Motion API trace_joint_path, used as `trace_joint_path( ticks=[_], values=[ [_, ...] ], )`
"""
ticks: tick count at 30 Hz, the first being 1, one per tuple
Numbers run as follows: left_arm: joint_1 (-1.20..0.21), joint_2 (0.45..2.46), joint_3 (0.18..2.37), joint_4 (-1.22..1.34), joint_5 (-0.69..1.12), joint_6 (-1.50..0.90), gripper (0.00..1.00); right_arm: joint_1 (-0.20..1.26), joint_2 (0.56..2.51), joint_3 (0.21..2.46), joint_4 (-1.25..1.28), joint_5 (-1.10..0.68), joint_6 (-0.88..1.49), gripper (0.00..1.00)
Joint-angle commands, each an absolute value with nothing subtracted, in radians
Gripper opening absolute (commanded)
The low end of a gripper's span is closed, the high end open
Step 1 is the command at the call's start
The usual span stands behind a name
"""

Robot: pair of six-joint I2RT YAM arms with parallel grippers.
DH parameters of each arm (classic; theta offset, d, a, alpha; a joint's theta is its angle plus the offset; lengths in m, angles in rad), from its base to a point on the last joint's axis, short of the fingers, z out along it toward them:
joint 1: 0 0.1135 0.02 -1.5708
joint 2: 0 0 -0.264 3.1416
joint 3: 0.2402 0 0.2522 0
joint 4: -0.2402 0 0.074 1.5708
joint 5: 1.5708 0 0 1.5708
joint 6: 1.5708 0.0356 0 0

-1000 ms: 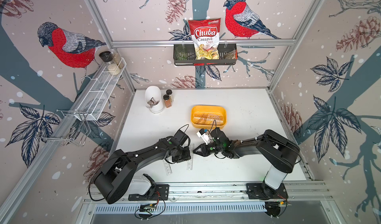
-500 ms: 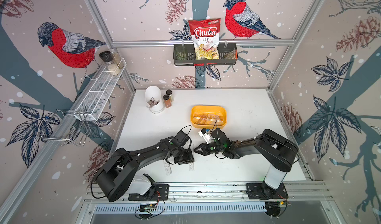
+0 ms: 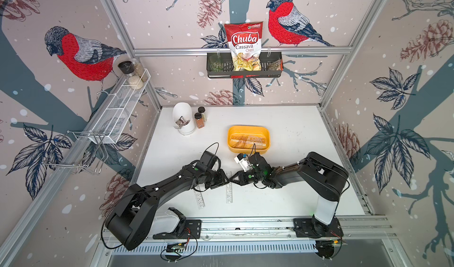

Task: Put the scattered rulers into the storage box
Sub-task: Move the ruler to the center of the board, then pick up the ruler from the center of the board.

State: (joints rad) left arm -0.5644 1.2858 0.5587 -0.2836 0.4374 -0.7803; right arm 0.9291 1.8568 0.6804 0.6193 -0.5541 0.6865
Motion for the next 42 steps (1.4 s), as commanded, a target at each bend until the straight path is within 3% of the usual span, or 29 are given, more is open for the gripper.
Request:
trace_joint_path(
  ticks=[1,36,42],
  values=[
    [-0.555,1.305,0.56,-0.269,0.432,-0.769,0.41,0.933,1.869,0.692,0.643,-0.569,0.69,0.16],
    [-0.557,1.413,0.521,-0.175,0.471,-0.787,0.39,0.914,1.9,0.683,0.58,-0.562,0.655,0.1],
    [-0.557,1.425,0.525,-0.153,0.474,-0.793,0.34,0.913,1.914,0.68,0.592,-0.567,0.666,0.1]
  ],
)
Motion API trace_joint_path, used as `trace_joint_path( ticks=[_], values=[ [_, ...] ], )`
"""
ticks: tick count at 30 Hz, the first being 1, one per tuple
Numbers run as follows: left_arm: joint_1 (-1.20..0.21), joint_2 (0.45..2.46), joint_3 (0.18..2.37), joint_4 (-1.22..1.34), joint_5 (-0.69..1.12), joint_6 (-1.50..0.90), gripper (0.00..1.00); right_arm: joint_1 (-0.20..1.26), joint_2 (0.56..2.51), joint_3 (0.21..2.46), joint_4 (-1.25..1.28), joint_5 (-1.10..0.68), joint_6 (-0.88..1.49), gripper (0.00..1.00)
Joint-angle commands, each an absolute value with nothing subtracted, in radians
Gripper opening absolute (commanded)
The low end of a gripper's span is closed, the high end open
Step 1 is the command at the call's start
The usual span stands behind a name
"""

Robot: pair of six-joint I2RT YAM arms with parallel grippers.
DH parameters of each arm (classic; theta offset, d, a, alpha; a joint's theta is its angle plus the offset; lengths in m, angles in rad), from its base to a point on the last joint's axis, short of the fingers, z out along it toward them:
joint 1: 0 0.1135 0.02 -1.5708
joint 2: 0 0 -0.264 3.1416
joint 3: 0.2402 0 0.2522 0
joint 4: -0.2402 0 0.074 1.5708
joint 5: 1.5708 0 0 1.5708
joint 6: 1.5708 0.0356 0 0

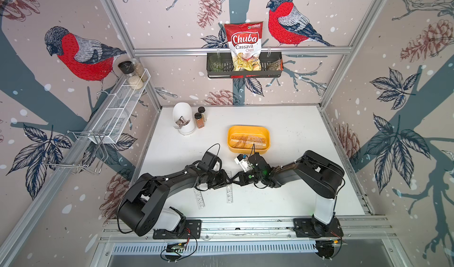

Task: Put the scattered rulers into the storage box
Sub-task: Pick up the ruler from the center of the board.

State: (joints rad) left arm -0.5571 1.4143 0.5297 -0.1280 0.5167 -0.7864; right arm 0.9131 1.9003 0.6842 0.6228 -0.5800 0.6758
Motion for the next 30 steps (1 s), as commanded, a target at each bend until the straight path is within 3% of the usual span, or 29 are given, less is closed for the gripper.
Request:
trace_joint_path(
  ticks=[1,15,22,30],
  values=[
    [-0.559,1.43,0.526,-0.148,0.472,-0.794,0.32,0.913,1.918,0.679,0.595,-0.569,0.667,0.1],
    [-0.574,1.47,0.563,-0.153,0.476,-0.76,0.0,0.863,1.865,0.649,0.606,-0.619,0.648,0.13],
    [-0.572,1.465,0.716,-0.273,0.685,-0.538,0.0,0.71,1.617,0.633,0.417,-0.739,0.368,0.35],
    [-0.576,1.456,0.79,-0.315,0.881,-0.403,0.0,0.611,1.53,0.591,0.482,-0.897,0.322,0.6]
  ],
)
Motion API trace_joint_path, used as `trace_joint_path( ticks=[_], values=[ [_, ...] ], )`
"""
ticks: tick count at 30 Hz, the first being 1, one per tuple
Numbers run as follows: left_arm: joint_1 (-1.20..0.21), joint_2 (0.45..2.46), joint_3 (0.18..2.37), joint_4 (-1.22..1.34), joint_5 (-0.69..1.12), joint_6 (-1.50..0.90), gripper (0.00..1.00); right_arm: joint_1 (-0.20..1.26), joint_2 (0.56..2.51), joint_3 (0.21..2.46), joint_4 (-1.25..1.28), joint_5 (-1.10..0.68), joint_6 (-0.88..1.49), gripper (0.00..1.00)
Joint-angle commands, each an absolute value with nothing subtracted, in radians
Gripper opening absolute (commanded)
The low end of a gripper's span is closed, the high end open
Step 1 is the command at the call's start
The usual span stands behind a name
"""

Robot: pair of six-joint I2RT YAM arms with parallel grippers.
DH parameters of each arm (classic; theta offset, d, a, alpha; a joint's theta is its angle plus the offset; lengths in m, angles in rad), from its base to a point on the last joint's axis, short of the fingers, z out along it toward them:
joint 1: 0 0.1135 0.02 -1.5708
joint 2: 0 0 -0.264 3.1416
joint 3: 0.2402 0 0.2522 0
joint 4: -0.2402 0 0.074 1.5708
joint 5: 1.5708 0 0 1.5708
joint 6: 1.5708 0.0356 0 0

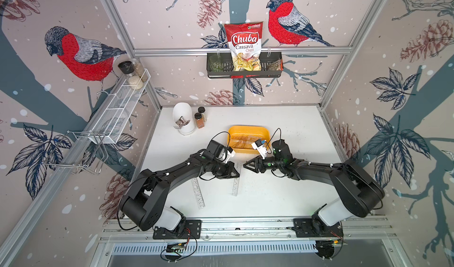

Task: Put the scattered rulers into the storage box
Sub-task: Pick up the ruler from the center of the board.

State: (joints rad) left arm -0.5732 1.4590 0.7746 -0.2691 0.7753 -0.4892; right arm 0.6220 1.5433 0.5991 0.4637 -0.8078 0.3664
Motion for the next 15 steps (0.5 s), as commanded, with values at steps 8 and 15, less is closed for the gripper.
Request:
trace_joint_path(
  ticks=[8,15],
  values=[
    [-0.576,1.455,0.797,-0.293,0.959,-0.365,0.0,0.607,1.579,0.612,0.554,-1.009,0.369,0.62],
    [-0.576,1.463,0.799,-0.285,0.966,-0.357,0.0,0.621,1.584,0.607,0.61,-1.054,0.409,0.51]
  ],
)
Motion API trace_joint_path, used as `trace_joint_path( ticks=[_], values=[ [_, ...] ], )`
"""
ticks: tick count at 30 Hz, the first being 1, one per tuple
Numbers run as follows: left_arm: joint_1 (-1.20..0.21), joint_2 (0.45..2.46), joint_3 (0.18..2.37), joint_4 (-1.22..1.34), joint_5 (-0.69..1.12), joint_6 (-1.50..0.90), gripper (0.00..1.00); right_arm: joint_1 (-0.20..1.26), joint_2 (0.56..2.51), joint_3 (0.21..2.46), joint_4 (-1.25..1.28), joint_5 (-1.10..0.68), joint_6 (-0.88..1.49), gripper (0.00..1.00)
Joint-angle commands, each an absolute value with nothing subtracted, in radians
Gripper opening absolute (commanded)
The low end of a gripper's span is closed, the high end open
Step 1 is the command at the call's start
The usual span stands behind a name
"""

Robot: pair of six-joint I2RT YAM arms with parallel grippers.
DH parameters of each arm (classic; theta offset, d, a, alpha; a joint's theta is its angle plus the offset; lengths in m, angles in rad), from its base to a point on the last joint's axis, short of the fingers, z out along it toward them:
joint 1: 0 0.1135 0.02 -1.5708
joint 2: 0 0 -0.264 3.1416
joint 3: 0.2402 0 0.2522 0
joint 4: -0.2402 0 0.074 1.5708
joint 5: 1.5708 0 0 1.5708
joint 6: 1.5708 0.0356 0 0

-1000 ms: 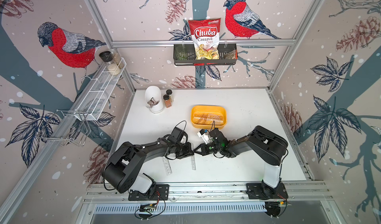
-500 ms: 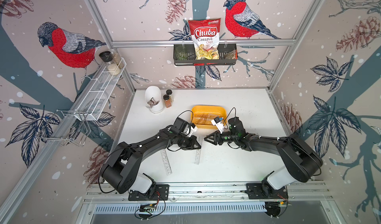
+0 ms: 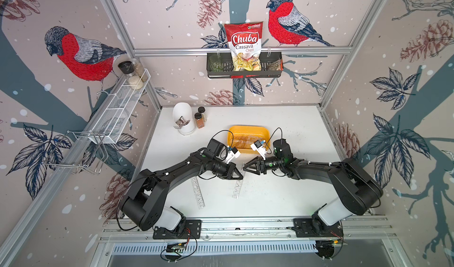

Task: Put the scattered rulers into the storage box
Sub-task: Pick up the ruler from the center of the board.

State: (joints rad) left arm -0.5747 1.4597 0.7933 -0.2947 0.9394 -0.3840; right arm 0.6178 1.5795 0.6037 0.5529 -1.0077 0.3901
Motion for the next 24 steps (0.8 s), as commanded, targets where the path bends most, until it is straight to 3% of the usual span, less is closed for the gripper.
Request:
trace_joint_path(
  ticks=[1,14,18,20,22,24],
  values=[
    [-0.577,1.465,0.798,-0.285,0.967,-0.355,0.0,0.622,1.591,0.608,0.622,-1.066,0.418,0.49],
    [-0.574,1.456,0.817,-0.306,0.931,-0.338,0.0,0.619,1.621,0.628,0.679,-1.103,0.478,0.0],
    [-0.529,1.427,0.839,-0.338,0.82,-0.34,0.51,0.588,1.62,0.659,0.63,-1.061,0.491,0.0],
    [-0.491,1.398,0.865,-0.357,0.722,-0.348,0.71,0.555,1.616,0.676,0.634,-1.03,0.527,0.0],
    [-0.477,1.367,0.919,-0.401,0.547,-0.345,0.83,0.511,1.608,0.695,0.649,-0.968,0.587,0.0],
    [-0.475,1.34,0.977,-0.435,0.356,-0.338,0.88,0.469,1.602,0.724,0.658,-0.878,0.647,0.0]
  ],
)
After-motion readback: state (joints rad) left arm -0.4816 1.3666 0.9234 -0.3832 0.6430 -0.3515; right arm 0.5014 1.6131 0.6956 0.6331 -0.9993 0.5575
